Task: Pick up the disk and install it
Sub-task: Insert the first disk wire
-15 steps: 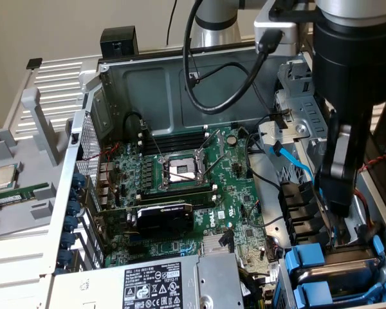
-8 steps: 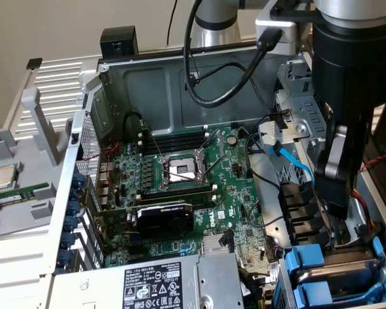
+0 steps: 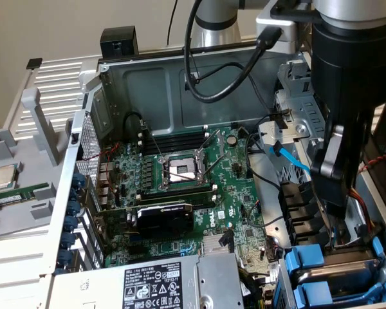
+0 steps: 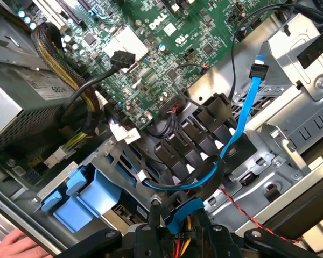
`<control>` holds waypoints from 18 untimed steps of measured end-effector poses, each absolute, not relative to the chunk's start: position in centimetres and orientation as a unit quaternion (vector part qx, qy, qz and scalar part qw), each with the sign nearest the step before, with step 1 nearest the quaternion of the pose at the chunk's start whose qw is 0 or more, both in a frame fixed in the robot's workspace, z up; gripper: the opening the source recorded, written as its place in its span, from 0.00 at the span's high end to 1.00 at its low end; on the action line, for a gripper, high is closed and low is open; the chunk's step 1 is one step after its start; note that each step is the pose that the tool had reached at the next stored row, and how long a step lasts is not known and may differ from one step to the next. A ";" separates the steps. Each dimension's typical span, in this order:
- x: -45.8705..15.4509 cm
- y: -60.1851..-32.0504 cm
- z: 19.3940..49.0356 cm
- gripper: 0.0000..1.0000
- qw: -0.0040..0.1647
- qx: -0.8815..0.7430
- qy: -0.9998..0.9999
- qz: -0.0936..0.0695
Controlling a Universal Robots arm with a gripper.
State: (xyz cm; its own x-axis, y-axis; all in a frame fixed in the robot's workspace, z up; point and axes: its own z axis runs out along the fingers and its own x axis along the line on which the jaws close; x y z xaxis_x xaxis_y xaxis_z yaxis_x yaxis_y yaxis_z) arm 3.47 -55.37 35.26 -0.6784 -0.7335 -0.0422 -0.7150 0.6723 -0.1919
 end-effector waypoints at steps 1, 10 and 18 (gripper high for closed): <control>3.5 -55.3 35.3 0.65 0.058 -0.396 0.913 -0.080; 3.5 -54.8 35.3 0.65 0.059 -0.392 0.915 -0.080; 3.5 -54.8 35.2 0.65 0.060 -0.364 0.926 -0.083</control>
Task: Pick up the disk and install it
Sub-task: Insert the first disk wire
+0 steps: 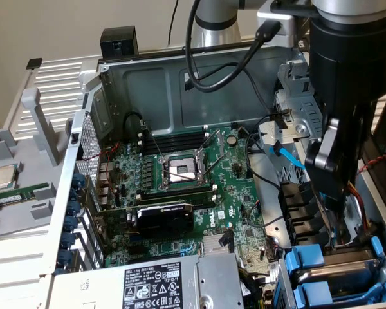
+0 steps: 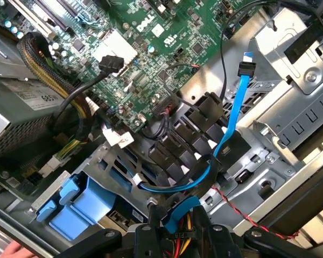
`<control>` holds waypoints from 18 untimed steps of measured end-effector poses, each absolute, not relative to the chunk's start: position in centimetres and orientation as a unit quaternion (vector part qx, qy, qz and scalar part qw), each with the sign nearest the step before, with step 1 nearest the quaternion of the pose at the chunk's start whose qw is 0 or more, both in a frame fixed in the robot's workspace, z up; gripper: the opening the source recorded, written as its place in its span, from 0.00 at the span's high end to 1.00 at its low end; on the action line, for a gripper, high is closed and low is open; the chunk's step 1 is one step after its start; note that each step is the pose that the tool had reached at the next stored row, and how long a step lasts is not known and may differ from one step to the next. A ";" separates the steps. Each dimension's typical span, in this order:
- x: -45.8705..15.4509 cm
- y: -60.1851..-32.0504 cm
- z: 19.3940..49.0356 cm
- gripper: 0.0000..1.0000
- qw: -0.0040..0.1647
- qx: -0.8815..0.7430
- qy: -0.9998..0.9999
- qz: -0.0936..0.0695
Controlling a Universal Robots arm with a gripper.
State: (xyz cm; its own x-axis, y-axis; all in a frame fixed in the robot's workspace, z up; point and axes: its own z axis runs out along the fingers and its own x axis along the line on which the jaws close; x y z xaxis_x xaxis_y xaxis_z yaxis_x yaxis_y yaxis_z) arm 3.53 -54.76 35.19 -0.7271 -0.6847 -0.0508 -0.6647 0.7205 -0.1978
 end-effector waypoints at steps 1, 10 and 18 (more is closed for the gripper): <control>3.5 -54.8 35.2 0.65 0.060 -0.362 0.927 -0.083; 3.6 -54.7 35.1 0.65 0.066 -0.339 0.935 -0.077; 3.8 -54.6 35.1 0.65 0.067 -0.312 0.944 -0.080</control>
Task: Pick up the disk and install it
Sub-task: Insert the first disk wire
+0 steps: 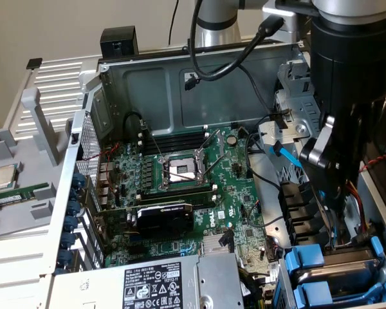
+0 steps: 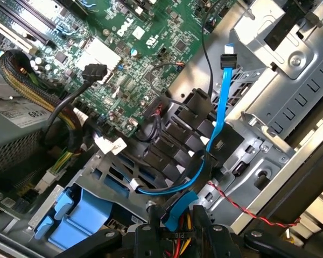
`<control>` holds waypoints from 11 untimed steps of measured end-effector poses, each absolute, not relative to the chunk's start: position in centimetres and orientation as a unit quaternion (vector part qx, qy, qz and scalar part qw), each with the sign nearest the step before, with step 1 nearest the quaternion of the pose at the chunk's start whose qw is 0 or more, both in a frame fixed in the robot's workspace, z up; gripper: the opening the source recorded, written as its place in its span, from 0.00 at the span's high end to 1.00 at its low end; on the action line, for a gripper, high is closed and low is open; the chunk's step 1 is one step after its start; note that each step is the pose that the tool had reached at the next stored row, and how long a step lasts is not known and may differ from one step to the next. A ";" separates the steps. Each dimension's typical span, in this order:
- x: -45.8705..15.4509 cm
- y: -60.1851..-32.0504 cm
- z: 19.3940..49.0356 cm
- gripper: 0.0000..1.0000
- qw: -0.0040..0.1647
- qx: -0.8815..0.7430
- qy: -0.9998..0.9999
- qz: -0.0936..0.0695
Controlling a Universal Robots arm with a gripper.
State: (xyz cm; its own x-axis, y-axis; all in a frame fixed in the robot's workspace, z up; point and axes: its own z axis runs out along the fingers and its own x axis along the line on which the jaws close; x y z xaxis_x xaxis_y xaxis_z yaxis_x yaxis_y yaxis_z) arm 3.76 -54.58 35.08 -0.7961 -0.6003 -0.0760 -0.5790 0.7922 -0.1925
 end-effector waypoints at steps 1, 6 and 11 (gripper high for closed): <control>3.8 -54.6 35.1 0.65 0.068 -0.310 0.945 -0.081; 3.8 -54.6 35.0 0.65 0.075 -0.296 0.948 -0.084; 3.9 -54.6 35.0 0.65 0.078 -0.278 0.954 -0.087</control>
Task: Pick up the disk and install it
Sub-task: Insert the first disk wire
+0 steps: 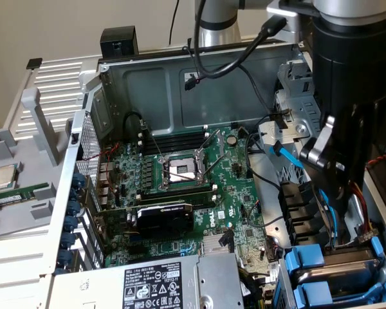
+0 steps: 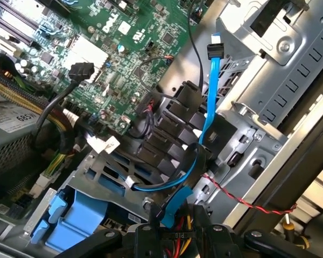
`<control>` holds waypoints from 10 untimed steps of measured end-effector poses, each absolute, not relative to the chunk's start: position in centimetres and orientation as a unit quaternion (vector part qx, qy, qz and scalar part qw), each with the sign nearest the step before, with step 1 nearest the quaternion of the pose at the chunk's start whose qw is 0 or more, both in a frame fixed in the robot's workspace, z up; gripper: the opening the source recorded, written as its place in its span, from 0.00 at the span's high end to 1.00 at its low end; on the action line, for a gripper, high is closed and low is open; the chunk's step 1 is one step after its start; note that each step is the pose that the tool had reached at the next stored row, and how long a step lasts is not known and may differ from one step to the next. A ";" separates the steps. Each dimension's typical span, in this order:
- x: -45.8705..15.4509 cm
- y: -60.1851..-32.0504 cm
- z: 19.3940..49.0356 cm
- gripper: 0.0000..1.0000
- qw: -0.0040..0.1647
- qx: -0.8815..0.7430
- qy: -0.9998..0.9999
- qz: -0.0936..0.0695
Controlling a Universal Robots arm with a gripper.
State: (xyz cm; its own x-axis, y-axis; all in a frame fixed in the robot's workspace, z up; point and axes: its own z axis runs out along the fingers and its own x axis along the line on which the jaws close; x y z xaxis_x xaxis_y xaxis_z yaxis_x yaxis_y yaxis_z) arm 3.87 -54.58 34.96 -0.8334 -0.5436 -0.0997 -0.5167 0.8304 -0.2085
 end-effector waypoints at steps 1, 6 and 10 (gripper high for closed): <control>3.9 -54.6 34.9 0.65 0.078 -0.274 0.955 -0.087; 3.9 -54.6 34.9 0.65 0.080 -0.254 0.960 -0.090; 3.9 -54.5 34.9 0.65 0.086 -0.243 0.962 -0.091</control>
State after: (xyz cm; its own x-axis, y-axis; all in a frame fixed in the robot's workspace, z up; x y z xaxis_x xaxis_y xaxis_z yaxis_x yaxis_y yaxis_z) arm 3.88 -54.52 34.90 -0.8673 -0.4828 -0.1210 -0.4516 0.8655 -0.2166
